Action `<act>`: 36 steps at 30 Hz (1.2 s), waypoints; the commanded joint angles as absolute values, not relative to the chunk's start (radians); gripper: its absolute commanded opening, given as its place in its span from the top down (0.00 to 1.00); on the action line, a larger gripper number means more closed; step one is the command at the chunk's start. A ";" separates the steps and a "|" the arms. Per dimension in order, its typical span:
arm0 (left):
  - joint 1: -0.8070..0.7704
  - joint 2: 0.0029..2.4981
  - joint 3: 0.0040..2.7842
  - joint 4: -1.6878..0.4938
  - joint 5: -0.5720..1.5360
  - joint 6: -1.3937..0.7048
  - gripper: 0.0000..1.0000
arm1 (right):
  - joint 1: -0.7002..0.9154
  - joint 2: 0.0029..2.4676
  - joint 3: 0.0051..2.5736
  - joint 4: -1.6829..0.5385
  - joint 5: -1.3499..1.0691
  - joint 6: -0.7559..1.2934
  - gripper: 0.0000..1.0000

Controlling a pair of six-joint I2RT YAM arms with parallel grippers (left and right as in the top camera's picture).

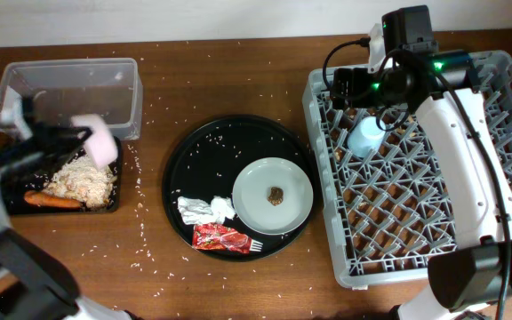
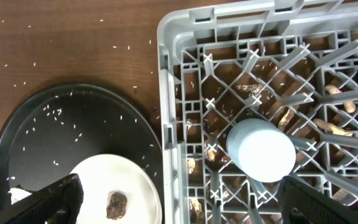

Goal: Sort waste into correct bins and load items into the dishwasher rack
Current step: 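Return the empty bowl to the round tray with the left gripper, then grasp the edge of the white plate with the left gripper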

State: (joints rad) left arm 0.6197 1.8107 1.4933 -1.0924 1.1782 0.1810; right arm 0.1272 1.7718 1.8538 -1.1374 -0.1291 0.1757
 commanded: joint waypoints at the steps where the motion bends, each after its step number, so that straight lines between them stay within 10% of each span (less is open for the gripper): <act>1: 0.400 1.682 1.524 -1.033 0.859 0.207 1.00 | 0.131 1.775 1.850 -1.137 -0.121 0.165 0.01; 14: -0.377 1.991 1.523 -0.853 -0.137 0.207 1.00 | 0.131 1.775 1.850 -1.138 -0.123 0.165 0.01; 17: -0.393 2.053 1.523 -0.854 -0.154 0.207 0.97 | 0.131 1.775 1.850 -1.138 -0.123 0.165 0.01; 22: -0.393 2.053 1.542 -0.879 -0.154 0.200 0.49 | 0.131 1.775 1.850 -1.138 -0.123 0.165 0.01; 36: -0.439 2.116 1.876 -1.214 0.173 0.471 0.37 | 0.131 1.775 1.850 -1.146 -0.124 0.165 0.01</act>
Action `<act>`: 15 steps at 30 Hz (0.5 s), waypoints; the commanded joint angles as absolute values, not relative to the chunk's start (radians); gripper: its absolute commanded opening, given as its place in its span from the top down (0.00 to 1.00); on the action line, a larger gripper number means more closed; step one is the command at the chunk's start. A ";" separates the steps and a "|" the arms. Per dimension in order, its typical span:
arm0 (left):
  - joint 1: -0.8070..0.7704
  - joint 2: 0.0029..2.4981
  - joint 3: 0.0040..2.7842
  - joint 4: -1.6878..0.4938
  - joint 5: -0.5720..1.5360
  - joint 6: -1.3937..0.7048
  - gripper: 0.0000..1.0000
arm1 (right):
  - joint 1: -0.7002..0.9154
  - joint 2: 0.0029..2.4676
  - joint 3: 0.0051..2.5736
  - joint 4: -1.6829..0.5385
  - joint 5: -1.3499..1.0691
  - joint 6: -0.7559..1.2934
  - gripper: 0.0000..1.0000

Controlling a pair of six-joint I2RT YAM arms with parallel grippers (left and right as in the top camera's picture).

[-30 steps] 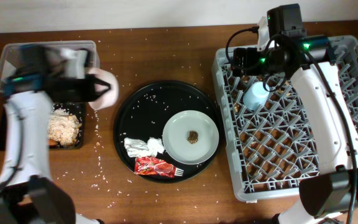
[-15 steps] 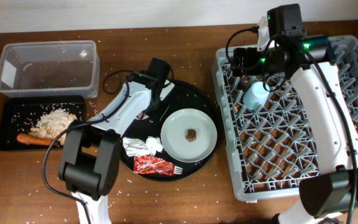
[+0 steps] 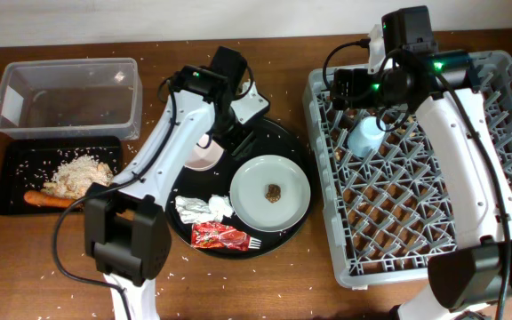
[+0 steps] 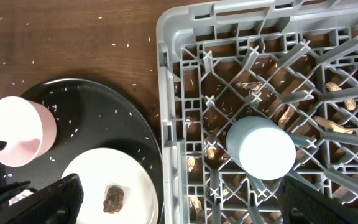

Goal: Sort waste into correct bins and load items into the dishwasher rack
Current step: 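Grasp the edge of the white plate with the left gripper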

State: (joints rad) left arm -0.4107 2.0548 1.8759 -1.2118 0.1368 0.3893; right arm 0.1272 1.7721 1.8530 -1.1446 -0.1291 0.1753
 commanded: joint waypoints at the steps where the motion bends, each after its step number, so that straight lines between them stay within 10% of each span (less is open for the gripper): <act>1: -0.452 2.143 1.876 -1.213 0.157 0.474 0.37 | 0.131 1.775 1.850 -1.146 -0.124 0.165 0.01; 10: -0.477 2.352 1.876 -1.106 0.052 0.540 0.43 | 0.131 1.775 1.850 -1.150 -0.124 0.165 0.01; 13: -0.477 2.352 1.876 -1.096 0.052 0.540 0.60 | 0.131 1.775 1.850 -1.149 -0.124 0.165 0.01; 15: -0.477 2.352 1.876 -1.096 0.052 0.540 0.91 | 0.131 1.775 1.850 -1.149 -0.124 0.165 0.01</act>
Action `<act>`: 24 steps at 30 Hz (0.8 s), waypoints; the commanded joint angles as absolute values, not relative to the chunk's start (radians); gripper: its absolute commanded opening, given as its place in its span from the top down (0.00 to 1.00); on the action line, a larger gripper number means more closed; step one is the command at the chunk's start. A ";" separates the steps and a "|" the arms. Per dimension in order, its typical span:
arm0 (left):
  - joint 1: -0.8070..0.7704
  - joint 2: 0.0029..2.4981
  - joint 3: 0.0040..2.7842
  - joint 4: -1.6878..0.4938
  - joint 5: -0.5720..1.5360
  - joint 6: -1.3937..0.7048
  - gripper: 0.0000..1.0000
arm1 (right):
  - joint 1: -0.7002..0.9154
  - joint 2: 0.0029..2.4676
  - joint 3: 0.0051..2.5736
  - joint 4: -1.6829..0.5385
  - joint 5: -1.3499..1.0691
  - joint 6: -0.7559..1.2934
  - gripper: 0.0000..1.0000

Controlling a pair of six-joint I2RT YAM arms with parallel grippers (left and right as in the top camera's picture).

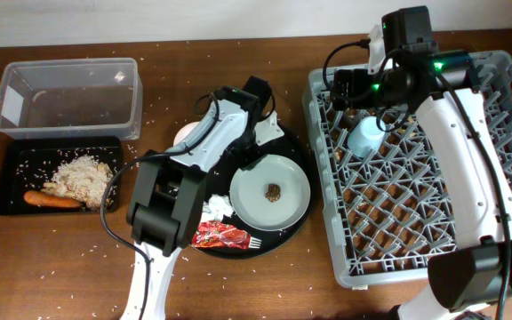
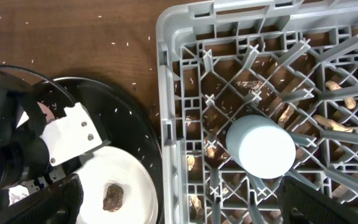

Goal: Sort waste into correct bins and load items into the dishwasher rack
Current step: 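Grasp the edge of the white plate with the left gripper, then tilt the plate over the black tray to dump the food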

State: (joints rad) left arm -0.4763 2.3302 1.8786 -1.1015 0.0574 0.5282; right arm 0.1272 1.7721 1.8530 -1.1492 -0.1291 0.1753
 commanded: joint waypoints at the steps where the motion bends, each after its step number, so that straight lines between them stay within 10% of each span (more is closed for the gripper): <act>1: -0.477 2.352 1.876 -1.096 0.052 0.540 0.99 | 0.131 1.775 1.850 -1.149 -0.124 0.165 0.01; 24: -0.316 2.352 2.529 -1.633 0.181 0.366 1.00 | 0.131 1.775 1.850 -1.149 -0.124 0.165 0.02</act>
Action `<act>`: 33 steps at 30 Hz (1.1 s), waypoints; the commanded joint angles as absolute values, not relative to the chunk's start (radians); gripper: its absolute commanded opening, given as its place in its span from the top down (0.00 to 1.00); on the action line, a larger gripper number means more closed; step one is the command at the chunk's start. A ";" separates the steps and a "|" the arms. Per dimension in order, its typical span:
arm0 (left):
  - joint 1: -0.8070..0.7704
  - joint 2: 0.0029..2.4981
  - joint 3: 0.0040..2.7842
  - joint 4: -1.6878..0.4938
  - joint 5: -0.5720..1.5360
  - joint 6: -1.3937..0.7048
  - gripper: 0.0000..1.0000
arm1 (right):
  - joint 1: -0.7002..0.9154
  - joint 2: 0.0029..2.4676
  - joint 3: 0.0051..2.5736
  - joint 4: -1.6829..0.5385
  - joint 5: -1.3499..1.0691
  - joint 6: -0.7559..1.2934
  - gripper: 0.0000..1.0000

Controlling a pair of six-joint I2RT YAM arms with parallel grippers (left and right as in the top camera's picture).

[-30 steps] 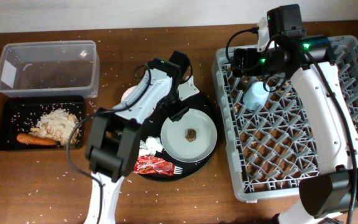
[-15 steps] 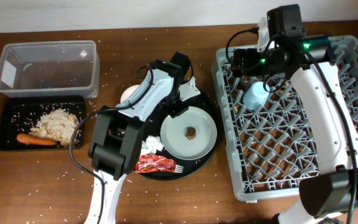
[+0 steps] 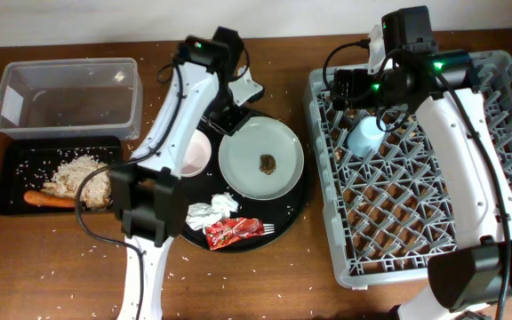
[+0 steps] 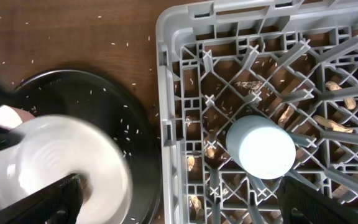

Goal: Sort waste into correct bins and load items into the dishwasher rack
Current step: 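Tilt the plate over the black tray to dump the food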

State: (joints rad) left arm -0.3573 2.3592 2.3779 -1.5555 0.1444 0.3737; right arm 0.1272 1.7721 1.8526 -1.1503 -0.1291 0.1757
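The white plate (image 3: 260,160), with a brown morsel (image 3: 267,163) on it, sits over the upper part of the round black tray (image 3: 278,222). In the right wrist view the white plate (image 4: 55,165) is blurred. My left gripper (image 3: 228,116) is at the plate's far-left rim and looks shut on it. A pink cup (image 3: 194,153) stands at the tray's left edge. A crumpled napkin (image 3: 212,212) and a red wrapper (image 3: 234,229) lie at the tray's front. My right gripper (image 4: 185,208) hangs open above the grey rack (image 3: 496,178), near an upturned pale blue cup (image 4: 260,148).
A clear plastic bin (image 3: 69,93) stands at the far left, and in front of it a black food tray (image 3: 12,200) holds rice and a sausage. Rice grains are strewn over the table. Peanut shells lie under the rack's grid.
The white plate has shifted up and to the left on the round tray and looks larger. My left arm has swung back and left, with its gripper at the plate's rim. The right arm is still.
My left gripper held the pink cup over the black food tray. Then the cup stood at the round tray's left edge with the gripper beside it. Then the gripper was at the plate's far rim. Now the plate has moved with it.
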 commanded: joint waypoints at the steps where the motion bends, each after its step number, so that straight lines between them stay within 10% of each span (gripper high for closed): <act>1: -0.299 2.352 2.577 -1.672 0.180 0.356 1.00 | 0.131 1.775 1.850 -1.149 -0.124 0.165 0.01; 14: 0.222 2.130 2.537 -1.688 -0.192 0.157 1.00 | 0.131 1.775 1.850 -1.149 -0.150 0.165 0.01; 33: 0.518 2.131 2.502 -1.436 -0.666 0.553 1.00 | 0.131 1.775 1.850 -1.168 -0.150 0.165 0.01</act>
State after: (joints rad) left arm 0.5179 2.1506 2.5027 -1.4799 -0.5671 0.4335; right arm 0.1272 1.7721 1.8526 -1.1675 -0.1413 0.1757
